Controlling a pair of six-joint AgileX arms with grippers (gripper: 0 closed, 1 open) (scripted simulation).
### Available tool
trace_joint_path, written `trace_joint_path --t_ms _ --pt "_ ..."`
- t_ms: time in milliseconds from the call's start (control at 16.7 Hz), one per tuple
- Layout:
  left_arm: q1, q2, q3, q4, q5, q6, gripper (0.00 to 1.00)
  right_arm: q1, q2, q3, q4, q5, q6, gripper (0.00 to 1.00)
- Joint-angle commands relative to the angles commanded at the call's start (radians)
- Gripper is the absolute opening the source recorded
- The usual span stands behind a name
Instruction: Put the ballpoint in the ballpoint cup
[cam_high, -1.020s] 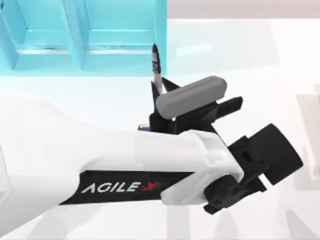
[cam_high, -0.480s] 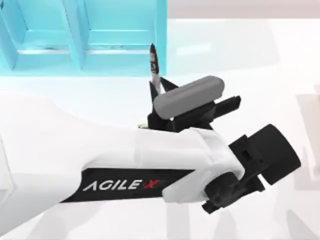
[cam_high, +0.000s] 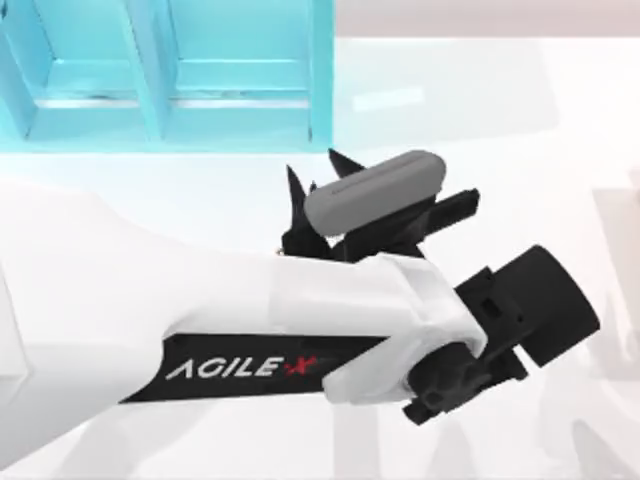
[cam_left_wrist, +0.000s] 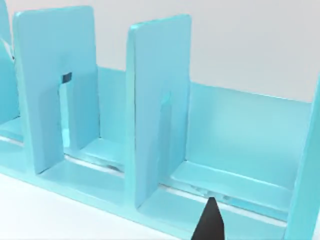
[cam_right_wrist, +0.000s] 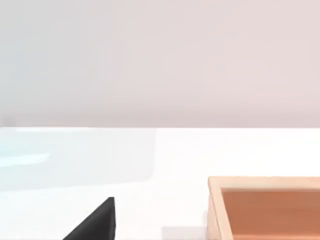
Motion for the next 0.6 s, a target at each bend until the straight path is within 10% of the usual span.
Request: trace_joint_path --t_ms 240,600 --pt "0.000 0.000 0.000 0.000 0.000 0.000 0.98 0.000 0.000 0.000 0.000 0.000 0.000 1.00" --pt "0.000 0.000 0.000 0.000 0.000 0.000 1.00 0.000 0.000 0.000 0.000 0.000 0.000 1.00"
